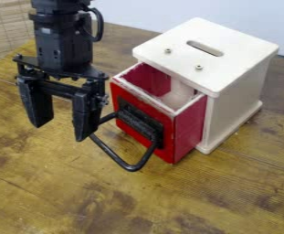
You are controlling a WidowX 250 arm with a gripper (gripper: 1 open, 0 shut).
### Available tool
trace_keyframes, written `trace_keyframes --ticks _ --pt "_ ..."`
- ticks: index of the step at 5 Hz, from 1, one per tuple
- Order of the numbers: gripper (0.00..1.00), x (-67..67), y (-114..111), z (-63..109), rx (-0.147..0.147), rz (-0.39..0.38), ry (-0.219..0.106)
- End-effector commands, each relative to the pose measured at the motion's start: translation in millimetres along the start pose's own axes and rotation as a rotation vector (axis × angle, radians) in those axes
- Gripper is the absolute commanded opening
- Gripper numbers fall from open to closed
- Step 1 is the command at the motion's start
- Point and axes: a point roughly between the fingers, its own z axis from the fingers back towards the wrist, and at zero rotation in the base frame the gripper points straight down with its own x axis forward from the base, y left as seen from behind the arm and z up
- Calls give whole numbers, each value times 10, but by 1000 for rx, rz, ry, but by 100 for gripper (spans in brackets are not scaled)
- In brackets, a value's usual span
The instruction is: Close the drawer
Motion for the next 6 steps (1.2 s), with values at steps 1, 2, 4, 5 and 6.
trace_keyframes --ticks 1,2,4,5,6 --pt "100 92 125 149 6 8 -47" --pt "100 106 110 156 8 -16 -40" --pt "100 43 121 200 5 -1 -41" --pt "100 5 -51 133 1 -1 -42" --pt "100 -33 -248 88 -2 0 -53"
